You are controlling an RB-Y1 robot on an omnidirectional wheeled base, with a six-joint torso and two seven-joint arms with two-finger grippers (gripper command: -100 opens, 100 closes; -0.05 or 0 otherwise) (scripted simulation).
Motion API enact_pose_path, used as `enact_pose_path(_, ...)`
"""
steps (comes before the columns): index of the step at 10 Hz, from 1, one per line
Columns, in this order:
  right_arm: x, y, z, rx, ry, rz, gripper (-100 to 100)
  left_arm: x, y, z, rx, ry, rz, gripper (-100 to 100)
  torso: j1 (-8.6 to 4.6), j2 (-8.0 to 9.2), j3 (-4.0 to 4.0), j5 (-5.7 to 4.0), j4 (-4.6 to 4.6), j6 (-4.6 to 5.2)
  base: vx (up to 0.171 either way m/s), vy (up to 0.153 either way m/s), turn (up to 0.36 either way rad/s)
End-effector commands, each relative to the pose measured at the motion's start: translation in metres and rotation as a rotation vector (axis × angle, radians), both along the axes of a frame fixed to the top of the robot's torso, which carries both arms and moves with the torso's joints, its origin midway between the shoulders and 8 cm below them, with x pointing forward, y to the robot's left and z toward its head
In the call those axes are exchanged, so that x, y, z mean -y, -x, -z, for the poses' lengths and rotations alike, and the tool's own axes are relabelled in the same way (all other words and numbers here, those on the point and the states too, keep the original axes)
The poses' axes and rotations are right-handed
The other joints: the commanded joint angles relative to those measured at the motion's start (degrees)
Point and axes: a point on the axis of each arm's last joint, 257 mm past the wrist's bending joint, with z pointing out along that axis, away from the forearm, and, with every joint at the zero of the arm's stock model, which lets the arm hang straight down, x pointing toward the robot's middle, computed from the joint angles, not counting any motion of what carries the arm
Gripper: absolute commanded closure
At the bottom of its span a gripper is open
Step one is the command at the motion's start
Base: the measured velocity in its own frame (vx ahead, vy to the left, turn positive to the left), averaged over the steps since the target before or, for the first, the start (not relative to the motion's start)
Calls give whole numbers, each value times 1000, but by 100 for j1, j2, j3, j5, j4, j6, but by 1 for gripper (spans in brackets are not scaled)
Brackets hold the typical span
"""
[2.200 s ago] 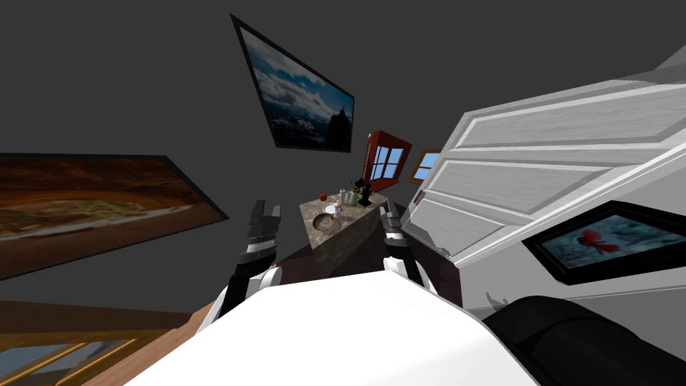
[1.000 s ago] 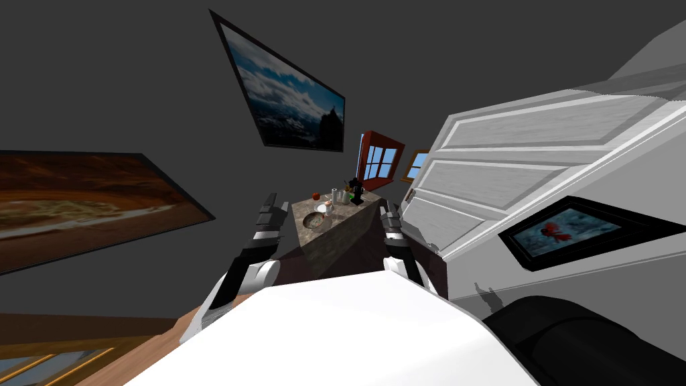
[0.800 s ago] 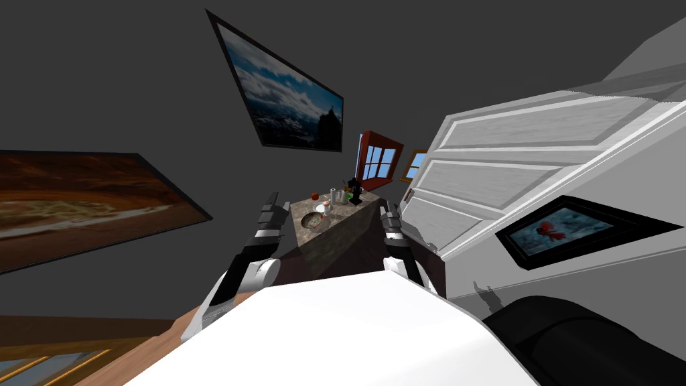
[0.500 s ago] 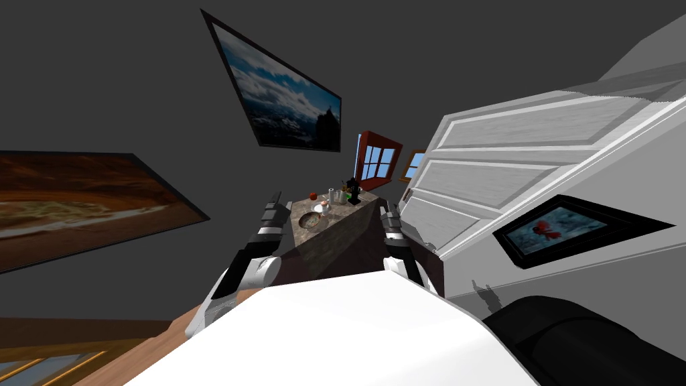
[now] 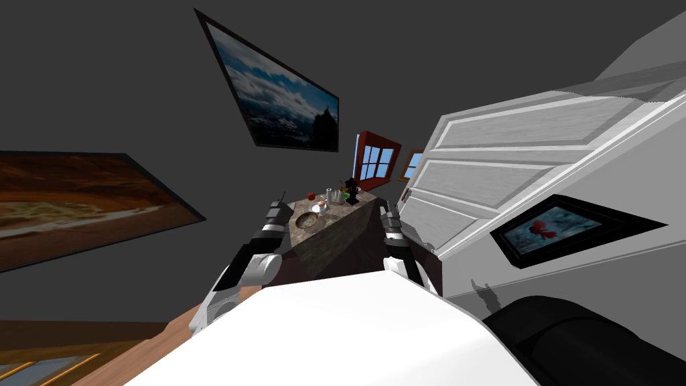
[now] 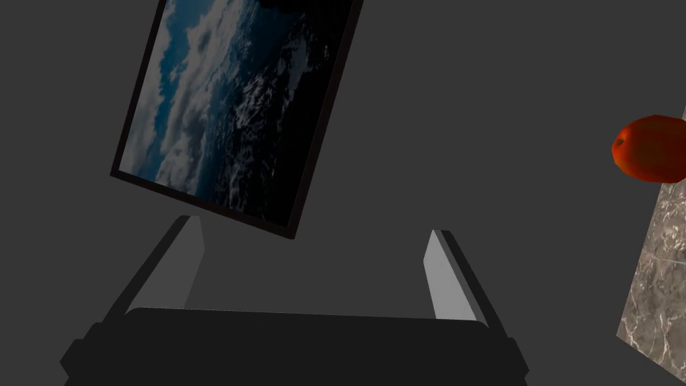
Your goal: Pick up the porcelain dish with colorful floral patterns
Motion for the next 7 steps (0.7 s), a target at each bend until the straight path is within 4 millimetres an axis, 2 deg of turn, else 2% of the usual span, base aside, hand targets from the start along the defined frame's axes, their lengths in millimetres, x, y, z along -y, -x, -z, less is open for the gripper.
enact_pose_path(1,0,0,0,0,0,0,0,4,-5,5,-35,14,17,-100,0,0,0,0,0,0,1,-55,-1)
enact_pose_path(7,0,0,0,0,0,0,0,14,-19,26,-156,47,60,-100,2,-2,-1,0,-1,0,8,-50,7)
